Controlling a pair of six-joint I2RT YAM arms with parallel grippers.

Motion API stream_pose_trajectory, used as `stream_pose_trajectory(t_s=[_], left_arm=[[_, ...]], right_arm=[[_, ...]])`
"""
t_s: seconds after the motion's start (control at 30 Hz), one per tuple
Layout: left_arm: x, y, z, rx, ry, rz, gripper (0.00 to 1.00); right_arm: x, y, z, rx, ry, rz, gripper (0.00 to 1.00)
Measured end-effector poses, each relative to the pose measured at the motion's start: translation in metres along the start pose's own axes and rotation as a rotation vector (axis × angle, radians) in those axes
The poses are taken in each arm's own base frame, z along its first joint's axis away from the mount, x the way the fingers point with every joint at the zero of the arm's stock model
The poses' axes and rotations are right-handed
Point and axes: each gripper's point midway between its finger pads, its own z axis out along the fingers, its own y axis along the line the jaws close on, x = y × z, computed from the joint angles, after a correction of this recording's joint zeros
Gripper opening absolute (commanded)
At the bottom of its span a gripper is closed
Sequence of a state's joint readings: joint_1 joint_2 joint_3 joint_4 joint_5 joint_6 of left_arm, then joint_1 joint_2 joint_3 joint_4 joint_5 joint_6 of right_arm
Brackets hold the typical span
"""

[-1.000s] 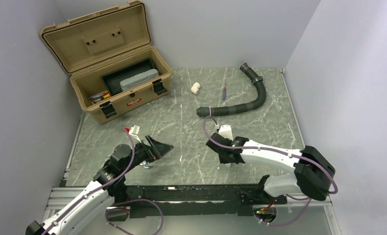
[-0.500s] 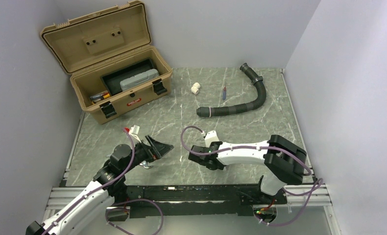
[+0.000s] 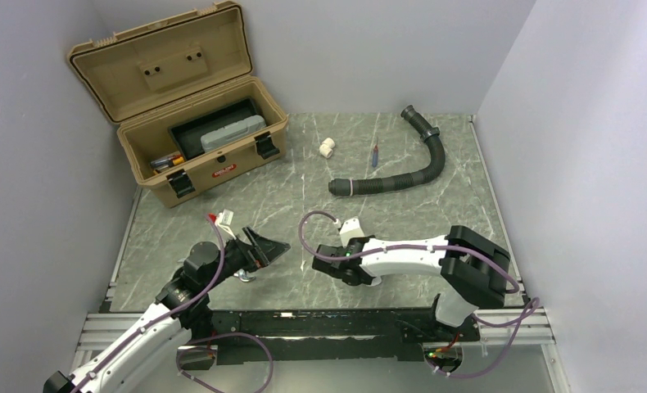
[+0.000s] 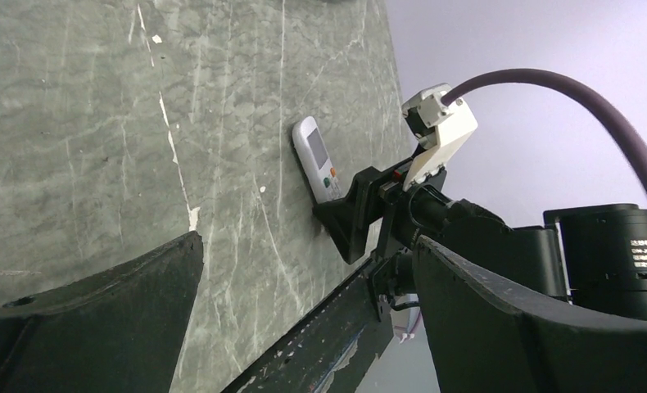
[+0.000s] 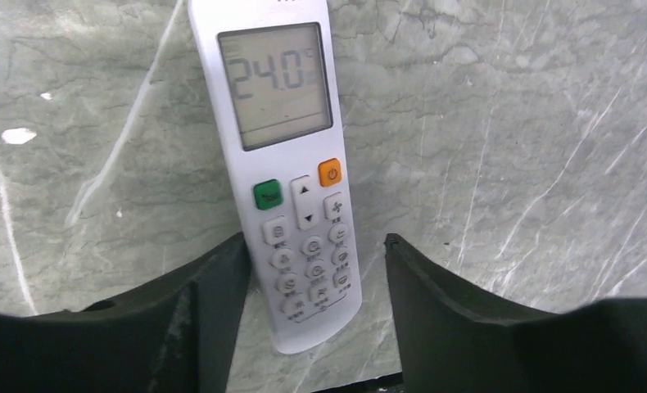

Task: Load the batteries into the remote control
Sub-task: Turn over the remote control at the center of the board, then reset both arms

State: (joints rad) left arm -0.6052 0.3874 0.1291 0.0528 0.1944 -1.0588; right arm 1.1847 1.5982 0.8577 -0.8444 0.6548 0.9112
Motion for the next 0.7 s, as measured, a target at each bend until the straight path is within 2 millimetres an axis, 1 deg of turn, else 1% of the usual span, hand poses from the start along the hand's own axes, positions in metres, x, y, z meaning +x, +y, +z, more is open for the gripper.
stream_pose_trajectory(t_s=[0.1,0.17,0.33,0.47,0.53,0.6,0.7], left_arm=[[0.001,0.002,0.0,-0.01,0.005,-0.002,0.99],[0.003,0.004,-0.001,-0.017,0.009,-0.004,0.99],[0.007,0.014,-0.003,-0.061,0.024,-0.012,0.99],[0.007,0.024,-0.007,-0.121,0.021,-0.015,0.99],[0.004,0.025,-0.009,-0.142,0.013,-0.008,0.99],[-0.001,0.024,-0.012,-0.166,-0.001,0.008,0.99],[-0.012,0.021,-0.018,-0.209,-0.021,0.047,0.99]], right_arm=[[-0.003,0.005,-0.004,-0.016,-0.014,-0.006,0.73],[-0.008,0.012,-0.01,-0.033,-0.034,-0.011,0.73],[-0.023,0.031,-0.023,-0.099,-0.098,-0.001,0.78],[-0.038,0.038,-0.037,-0.175,-0.155,0.055,0.84],[-0.049,0.037,-0.05,-0.239,-0.201,0.106,0.89],[-0.058,0.032,-0.063,-0.307,-0.252,0.16,0.99],[-0.069,0.02,-0.082,-0.415,-0.33,0.251,1.0]])
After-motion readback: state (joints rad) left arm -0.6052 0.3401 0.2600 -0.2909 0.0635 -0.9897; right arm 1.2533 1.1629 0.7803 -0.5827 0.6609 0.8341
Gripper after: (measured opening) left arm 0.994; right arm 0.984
